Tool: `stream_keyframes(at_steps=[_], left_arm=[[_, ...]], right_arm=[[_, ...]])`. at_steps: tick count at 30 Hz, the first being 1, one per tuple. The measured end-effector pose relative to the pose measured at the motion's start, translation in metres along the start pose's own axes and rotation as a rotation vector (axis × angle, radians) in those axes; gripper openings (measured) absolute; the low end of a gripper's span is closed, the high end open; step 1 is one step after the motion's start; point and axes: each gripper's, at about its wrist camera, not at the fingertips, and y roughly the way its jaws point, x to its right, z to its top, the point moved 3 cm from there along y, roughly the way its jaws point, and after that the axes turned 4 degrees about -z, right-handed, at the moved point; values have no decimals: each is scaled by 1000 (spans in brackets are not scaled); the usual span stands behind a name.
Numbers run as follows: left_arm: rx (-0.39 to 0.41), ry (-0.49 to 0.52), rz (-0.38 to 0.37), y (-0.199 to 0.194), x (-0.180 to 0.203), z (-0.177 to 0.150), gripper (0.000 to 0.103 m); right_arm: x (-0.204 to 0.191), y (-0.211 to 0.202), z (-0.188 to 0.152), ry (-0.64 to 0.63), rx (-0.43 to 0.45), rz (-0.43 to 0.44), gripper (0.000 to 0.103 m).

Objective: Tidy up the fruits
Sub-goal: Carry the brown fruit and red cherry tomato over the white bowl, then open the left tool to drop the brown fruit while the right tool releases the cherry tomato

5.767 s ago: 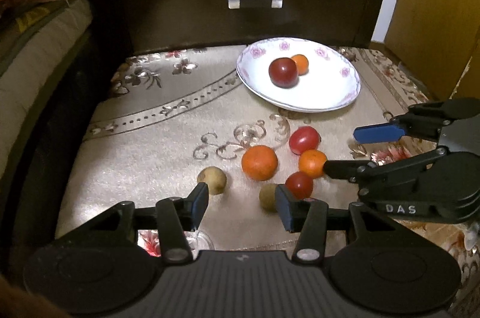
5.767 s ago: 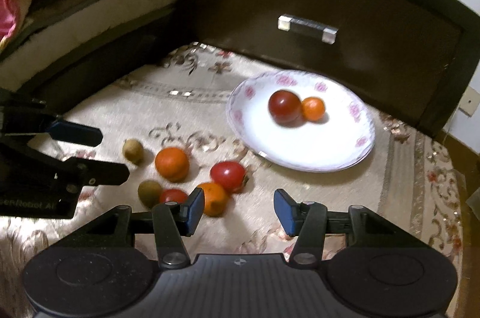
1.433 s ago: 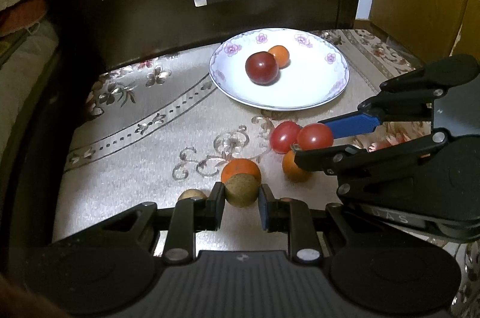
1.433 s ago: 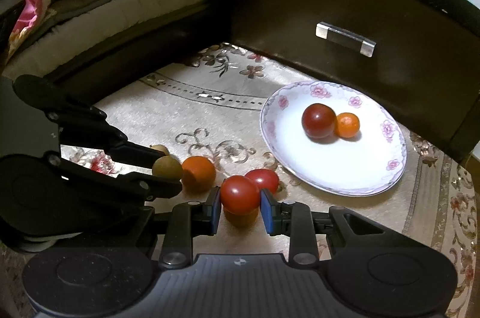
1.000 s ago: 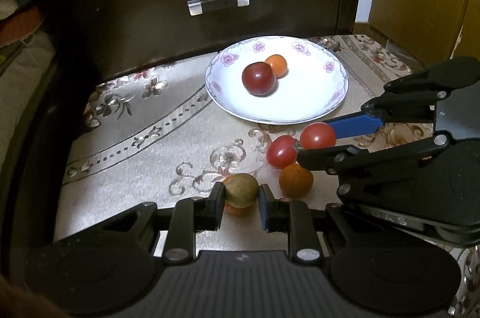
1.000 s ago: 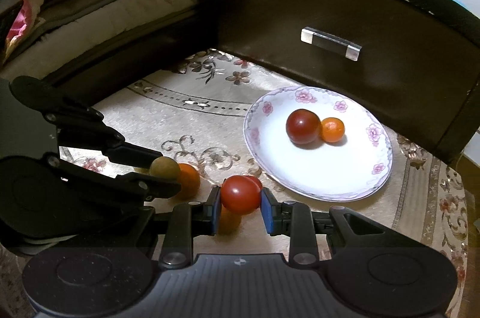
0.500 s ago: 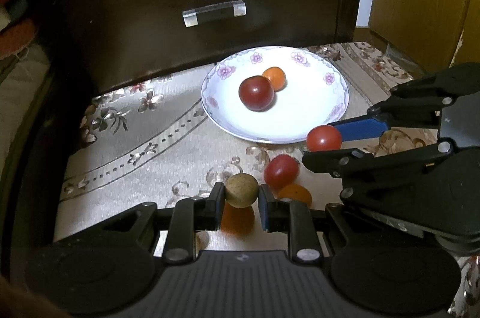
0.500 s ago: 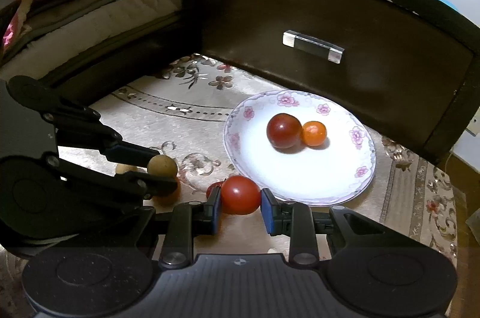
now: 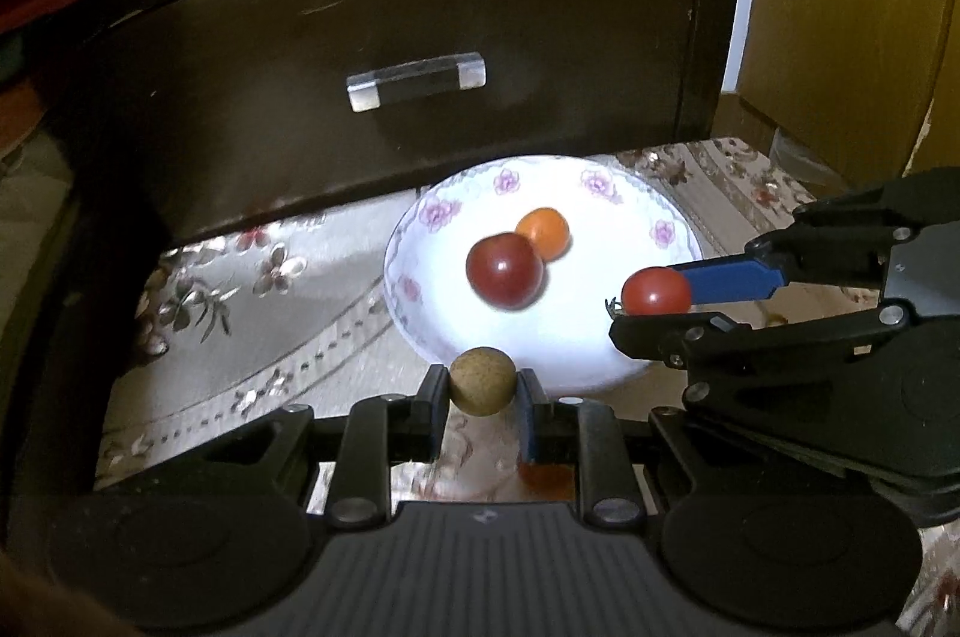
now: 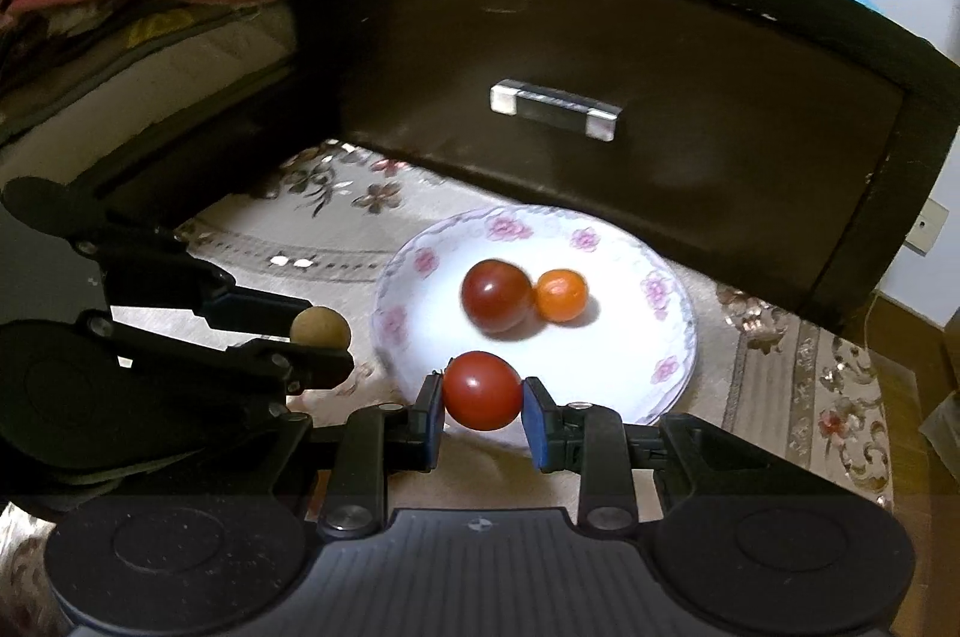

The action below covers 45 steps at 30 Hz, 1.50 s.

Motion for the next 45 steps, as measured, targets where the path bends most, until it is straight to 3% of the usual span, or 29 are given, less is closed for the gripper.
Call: stream_keyframes(at_steps=[16,45], left_arm=[[-19,-13,7,31,-3,9,29],[-6,-5,12,18,1,4,36]], right_arm=[[20,32,0,33,-5,-2,28],[24,25,-4,55,0,-14,36]])
